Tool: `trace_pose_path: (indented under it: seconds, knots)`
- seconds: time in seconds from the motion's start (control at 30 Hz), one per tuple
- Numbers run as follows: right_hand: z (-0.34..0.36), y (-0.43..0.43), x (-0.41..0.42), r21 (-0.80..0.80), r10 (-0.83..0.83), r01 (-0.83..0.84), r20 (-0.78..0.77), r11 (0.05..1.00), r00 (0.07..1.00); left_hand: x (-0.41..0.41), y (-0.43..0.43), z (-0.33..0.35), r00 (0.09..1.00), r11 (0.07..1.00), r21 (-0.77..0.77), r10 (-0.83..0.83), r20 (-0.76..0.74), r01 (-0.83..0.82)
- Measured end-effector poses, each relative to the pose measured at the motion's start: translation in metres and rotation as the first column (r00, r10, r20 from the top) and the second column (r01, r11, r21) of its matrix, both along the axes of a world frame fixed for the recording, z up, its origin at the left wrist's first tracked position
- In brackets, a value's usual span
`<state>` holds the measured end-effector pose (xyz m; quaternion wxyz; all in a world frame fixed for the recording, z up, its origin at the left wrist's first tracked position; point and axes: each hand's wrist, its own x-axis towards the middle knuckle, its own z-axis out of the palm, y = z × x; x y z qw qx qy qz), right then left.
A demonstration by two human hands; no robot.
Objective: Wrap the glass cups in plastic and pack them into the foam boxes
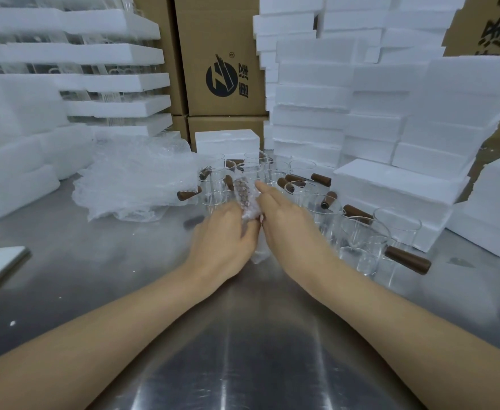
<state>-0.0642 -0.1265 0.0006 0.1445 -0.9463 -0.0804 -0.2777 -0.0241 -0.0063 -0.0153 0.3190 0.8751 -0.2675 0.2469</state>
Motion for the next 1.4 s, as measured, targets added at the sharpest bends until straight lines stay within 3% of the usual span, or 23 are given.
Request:
trace_pose_path:
  seconds: [0.07, 0.17, 0.47, 0.67, 0.77, 1.13, 1.2, 1.3, 1.4]
  knots:
    - [-0.003, 0.001, -0.001, 0.298, 0.076, -0.088, 0.049, 0.95, 0.996, 0.001, -0.001, 0.0, 1.0, 1.0, -0.017, -0.01, -0.005, 0.01]
    - [-0.009, 0.002, 0.0, 0.46, 0.078, -0.086, 0.035, 0.884, 0.996, 0.002, -0.003, 0.003, 1.0, 0.999, -0.051, -0.016, -0.016, 0.015]
    - [-0.009, -0.001, 0.005, 0.214, 0.037, -0.028, -0.038, 0.976, 0.999, 0.006, 0.001, 0.004, 0.992, 0.986, -0.117, -0.123, -0.018, 0.12]
    - [-0.01, 0.002, 0.003, 0.319, 0.022, -0.024, 0.012, 0.948, 1.0, 0.001, -0.001, 0.006, 0.987, 0.985, -0.052, -0.16, 0.03, 0.162]
    - [-0.009, 0.003, 0.002, 0.353, 0.023, -0.029, 0.022, 0.935, 0.999, -0.002, -0.003, 0.004, 0.981, 0.977, -0.104, -0.189, -0.044, 0.184]
    - [-0.014, 0.007, 0.003, 0.156, 0.069, -0.058, -0.07, 0.986, 0.995, -0.003, -0.001, 0.006, 0.978, 0.978, -0.033, -0.207, 0.01, 0.208]
    - [-0.013, 0.006, 0.002, 0.231, 0.123, -0.103, -0.073, 0.967, 0.99, -0.001, -0.001, 0.007, 0.977, 0.976, -0.039, -0.214, -0.011, 0.214]
    - [-0.011, 0.005, -0.001, 0.485, 0.114, -0.05, -0.103, 0.873, 0.988, 0.01, 0.002, 0.008, 0.983, 0.983, -0.071, -0.176, -0.05, 0.172]
    - [-0.012, 0.004, 0.002, 0.472, 0.078, -0.025, -0.093, 0.881, 0.993, 0.016, 0.004, 0.009, 0.987, 0.985, -0.114, -0.14, -0.08, 0.131]
